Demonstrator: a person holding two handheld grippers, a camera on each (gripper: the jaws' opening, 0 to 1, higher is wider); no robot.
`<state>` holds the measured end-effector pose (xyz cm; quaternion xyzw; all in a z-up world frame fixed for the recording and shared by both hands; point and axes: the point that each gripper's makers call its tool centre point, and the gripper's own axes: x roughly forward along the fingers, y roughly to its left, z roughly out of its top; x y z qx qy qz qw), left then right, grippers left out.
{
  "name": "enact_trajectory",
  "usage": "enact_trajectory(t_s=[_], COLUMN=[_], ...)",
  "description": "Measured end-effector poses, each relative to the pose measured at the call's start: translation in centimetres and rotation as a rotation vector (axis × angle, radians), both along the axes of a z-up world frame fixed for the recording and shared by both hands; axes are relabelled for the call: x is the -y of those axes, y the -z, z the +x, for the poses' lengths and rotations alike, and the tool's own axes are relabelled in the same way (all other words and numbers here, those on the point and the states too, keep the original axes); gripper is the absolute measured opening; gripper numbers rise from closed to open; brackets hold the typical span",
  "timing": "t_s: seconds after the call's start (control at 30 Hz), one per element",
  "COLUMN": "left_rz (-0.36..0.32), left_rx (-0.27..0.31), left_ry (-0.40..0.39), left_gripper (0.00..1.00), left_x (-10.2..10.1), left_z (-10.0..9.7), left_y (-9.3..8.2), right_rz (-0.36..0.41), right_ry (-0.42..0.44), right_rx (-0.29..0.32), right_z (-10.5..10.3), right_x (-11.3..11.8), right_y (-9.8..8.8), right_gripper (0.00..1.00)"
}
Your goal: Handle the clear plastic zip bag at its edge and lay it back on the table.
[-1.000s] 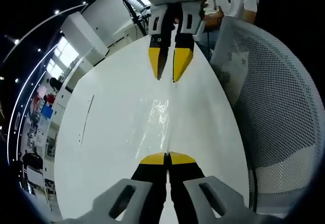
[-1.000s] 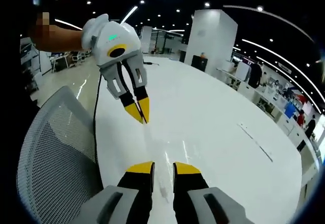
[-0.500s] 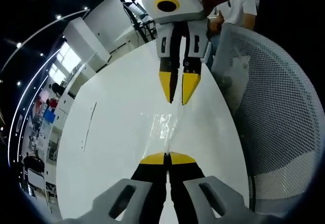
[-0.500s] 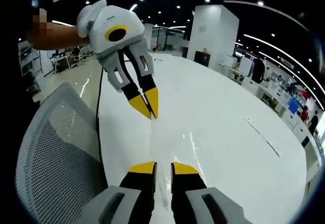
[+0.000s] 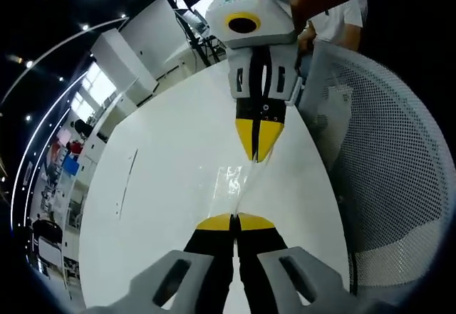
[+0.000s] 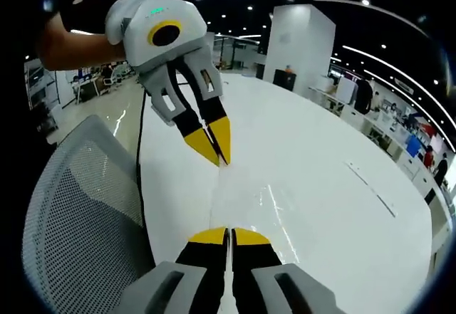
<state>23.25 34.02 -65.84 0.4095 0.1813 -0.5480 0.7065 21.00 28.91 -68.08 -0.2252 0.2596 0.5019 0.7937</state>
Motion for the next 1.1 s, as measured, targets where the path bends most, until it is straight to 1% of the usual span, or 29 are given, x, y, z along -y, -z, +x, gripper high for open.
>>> enact_trajectory(t_s=[0.07,0.1,0.17,0.23,0.27,0.33,0.5,0.6,0.73,0.93,1.1], left_rz=[-0.004,0.003,0.001,-0.004,-0.010,-0.023,-0.017,-0.015,-0.026,-0.018,-0.008], left_rx=[-0.025,-0.055,-0.036,-0.035,-0.026,-0.010,-0.001,-0.009,-0.008,-0.007,0.004], left_ry=[0.000,-0.002,-0.004,-0.002,0.012,0.031,0.067,0.086,0.110,0.142,0.145], left_gripper=[0.00,0.00,0.00,0.00,0.00,0.04,0.06,0.07,0.09,0.10,0.09], left_x=[0.0,-0.1,0.0,0.1,0.4,0.8,1.5,1.9,2.7,3.7,4.3], left_z=[-0.3,-0.7,-0.5,-0.6,-0.7,-0.9,-1.3,-1.8,-2.3,-3.2,-3.4], left_y=[0.2,0.5,0.4,0.3,0.1,-0.5,-0.8,-0.8,-1.0,-0.6,0.1], right_rz=[-0.009,-0.012,-0.015,-0.022,-0.024,-0.026,-0.030,-0.031,-0.034,-0.035,-0.031], right_ry=[-0.005,-0.007,-0.010,-0.015,-0.016,-0.018,-0.019,-0.016,-0.013,-0.008,0.013], right_rx=[0.009,0.013,0.018,0.026,0.028,0.028,0.033,0.034,0.034,0.032,0.019], right_z=[0.1,0.1,0.1,0.1,0.1,0.1,0.2,0.2,0.2,0.2,0.4], right_x=[0.1,0.1,0.2,0.2,0.3,0.3,0.4,0.4,0.4,0.2,0.1], right_y=[0.0,0.1,0.1,0.1,0.1,0.1,0.2,0.1,0.1,-0.1,-0.3], right_gripper=[0.00,0.00,0.00,0.00,0.00,0.00,0.00,0.00,0.00,0.00,0.00])
